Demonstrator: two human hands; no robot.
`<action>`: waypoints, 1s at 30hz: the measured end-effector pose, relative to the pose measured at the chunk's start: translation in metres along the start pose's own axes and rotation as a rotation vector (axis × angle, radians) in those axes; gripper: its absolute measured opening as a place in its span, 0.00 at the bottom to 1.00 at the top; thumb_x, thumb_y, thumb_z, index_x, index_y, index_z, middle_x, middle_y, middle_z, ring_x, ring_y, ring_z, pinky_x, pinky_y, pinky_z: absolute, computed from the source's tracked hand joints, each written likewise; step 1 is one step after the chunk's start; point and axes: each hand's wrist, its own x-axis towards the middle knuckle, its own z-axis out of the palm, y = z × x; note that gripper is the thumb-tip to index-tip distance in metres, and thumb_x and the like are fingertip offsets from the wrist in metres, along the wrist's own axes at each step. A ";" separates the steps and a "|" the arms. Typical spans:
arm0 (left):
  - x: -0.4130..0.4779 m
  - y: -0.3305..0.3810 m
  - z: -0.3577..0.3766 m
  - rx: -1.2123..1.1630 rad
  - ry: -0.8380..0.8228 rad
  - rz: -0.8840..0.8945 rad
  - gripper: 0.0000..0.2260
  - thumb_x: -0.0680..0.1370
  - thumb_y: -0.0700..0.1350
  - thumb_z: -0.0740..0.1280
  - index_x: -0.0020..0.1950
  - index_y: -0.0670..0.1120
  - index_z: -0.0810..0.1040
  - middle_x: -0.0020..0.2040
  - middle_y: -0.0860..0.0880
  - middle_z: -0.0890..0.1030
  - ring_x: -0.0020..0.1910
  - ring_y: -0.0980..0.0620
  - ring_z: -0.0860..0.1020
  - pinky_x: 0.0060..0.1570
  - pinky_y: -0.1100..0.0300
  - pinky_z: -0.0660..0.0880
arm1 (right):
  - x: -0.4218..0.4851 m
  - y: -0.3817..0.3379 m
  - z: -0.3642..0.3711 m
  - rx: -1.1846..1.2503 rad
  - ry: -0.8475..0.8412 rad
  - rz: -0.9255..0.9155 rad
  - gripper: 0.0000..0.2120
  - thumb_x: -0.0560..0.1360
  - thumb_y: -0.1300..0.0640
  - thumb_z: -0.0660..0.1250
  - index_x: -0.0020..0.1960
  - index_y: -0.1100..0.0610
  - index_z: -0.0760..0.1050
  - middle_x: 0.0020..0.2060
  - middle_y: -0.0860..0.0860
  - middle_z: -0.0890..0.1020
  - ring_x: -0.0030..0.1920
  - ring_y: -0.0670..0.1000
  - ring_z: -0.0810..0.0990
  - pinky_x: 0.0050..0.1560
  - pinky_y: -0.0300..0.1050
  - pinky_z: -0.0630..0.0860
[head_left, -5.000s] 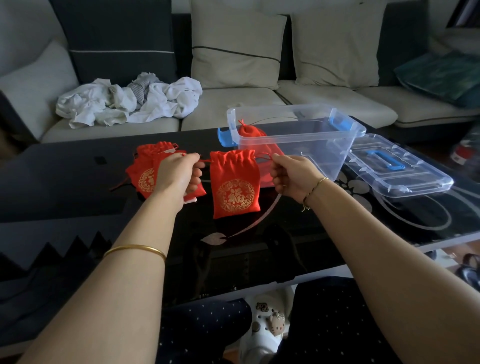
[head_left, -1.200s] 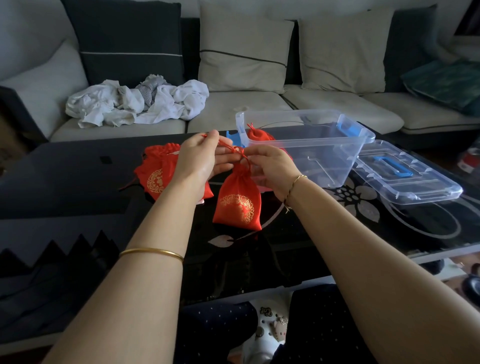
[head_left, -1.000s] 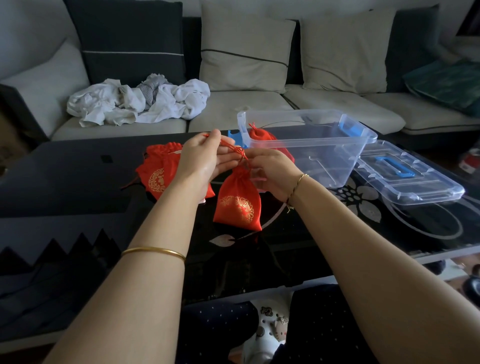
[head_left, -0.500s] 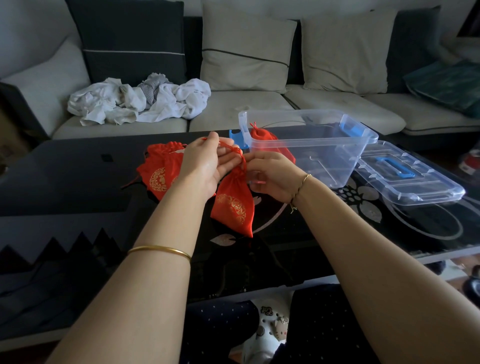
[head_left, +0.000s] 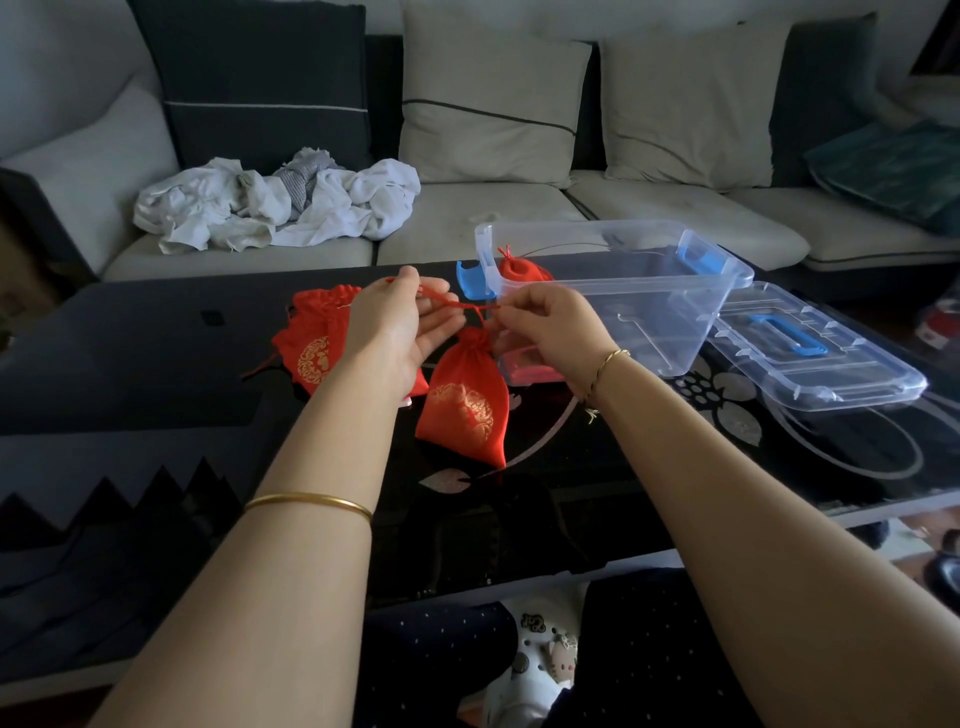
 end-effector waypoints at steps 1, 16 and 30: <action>0.001 0.000 -0.001 0.036 0.007 0.005 0.18 0.83 0.46 0.53 0.40 0.40 0.75 0.37 0.43 0.78 0.37 0.50 0.79 0.41 0.60 0.80 | 0.000 0.000 -0.003 0.003 0.006 -0.002 0.06 0.77 0.63 0.62 0.52 0.62 0.75 0.39 0.52 0.82 0.35 0.48 0.80 0.39 0.42 0.79; 0.002 0.003 -0.003 0.394 0.131 -0.041 0.19 0.82 0.48 0.53 0.37 0.42 0.76 0.33 0.47 0.76 0.28 0.54 0.71 0.28 0.63 0.68 | -0.003 -0.004 -0.025 0.069 0.199 -0.076 0.10 0.77 0.68 0.59 0.53 0.60 0.76 0.29 0.51 0.78 0.22 0.41 0.73 0.26 0.34 0.73; 0.004 -0.011 -0.007 -0.203 0.031 -0.151 0.21 0.82 0.50 0.51 0.31 0.45 0.69 0.41 0.47 0.83 0.45 0.51 0.81 0.45 0.58 0.72 | 0.002 -0.011 -0.002 1.369 0.223 0.280 0.12 0.79 0.69 0.50 0.58 0.64 0.69 0.27 0.53 0.67 0.29 0.49 0.72 0.40 0.50 0.77</action>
